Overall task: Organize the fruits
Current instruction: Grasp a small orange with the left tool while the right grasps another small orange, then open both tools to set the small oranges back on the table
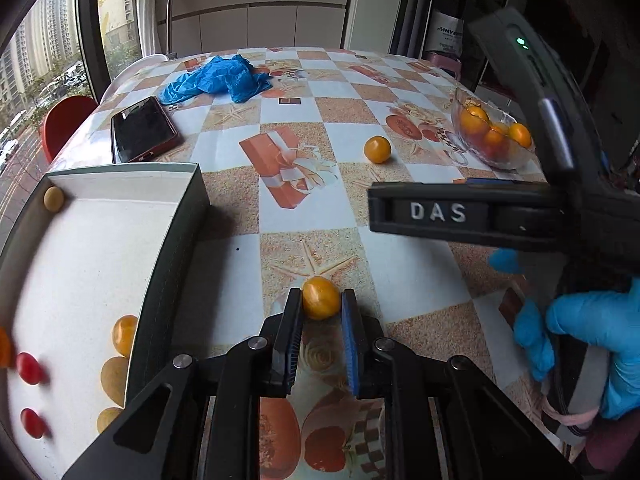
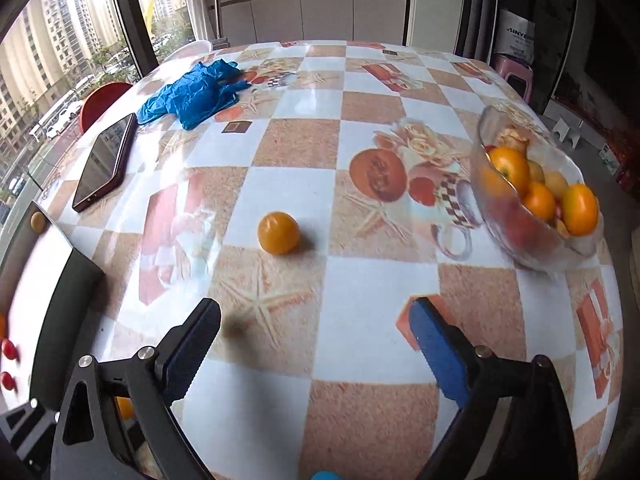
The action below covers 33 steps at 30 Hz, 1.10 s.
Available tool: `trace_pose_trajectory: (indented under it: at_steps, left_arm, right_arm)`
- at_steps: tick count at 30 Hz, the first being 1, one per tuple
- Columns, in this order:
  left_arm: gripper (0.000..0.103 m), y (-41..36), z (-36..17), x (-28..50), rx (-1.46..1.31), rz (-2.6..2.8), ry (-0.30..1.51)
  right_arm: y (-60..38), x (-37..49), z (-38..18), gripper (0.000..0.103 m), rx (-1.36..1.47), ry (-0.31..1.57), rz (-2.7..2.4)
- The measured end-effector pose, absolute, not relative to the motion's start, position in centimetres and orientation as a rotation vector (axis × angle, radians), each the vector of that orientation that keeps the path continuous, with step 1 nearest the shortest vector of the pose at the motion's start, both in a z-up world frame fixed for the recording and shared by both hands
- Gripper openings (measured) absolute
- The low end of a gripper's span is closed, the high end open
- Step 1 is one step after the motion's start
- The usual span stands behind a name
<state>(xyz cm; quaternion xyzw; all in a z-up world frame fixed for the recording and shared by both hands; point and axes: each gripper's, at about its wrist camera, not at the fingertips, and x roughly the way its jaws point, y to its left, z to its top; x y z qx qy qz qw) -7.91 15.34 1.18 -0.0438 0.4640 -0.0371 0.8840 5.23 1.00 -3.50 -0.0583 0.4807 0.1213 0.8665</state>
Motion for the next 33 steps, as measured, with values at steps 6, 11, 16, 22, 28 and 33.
trace_pose_trajectory:
  at_steps: [6, 11, 16, 22, 28, 33]
  left_arm:
    - [0.02, 15.7, 1.1, -8.0, -0.107, -0.084, 0.969]
    - [0.02, 15.6, 1.1, -8.0, -0.093, -0.085, 0.967]
    - [0.02, 15.1, 1.2, -7.8, -0.063, -0.083, 0.969]
    - [0.02, 14.3, 1.1, -7.6, -0.028, -0.078, 0.955]
    - [0.02, 13.6, 1.0, -8.2, -0.018, -0.068, 0.94]
    - [0.02, 13.0, 1.0, -8.6, 0.009, -0.039, 0.928]
  right_arm:
    - [3.4, 7.1, -3.3, 0.061, -0.163, 0.942, 0.264]
    - [2.6, 5.8, -3.0, 0.023, -0.141, 0.945, 0.316]
    - [-1.1, 2.4, -2.8, 0.023, -0.077, 0.959, 0.33]
    - [-5.5, -3.4, -2.7, 0.023, -0.053, 0.94, 0.283]
    - [-8.3, -7.5, -2.9, 0.024, -0.038, 0.886, 0.201]
    - [-9.4, -8.4, -3.0, 0.024, -0.071, 0.847, 0.158]
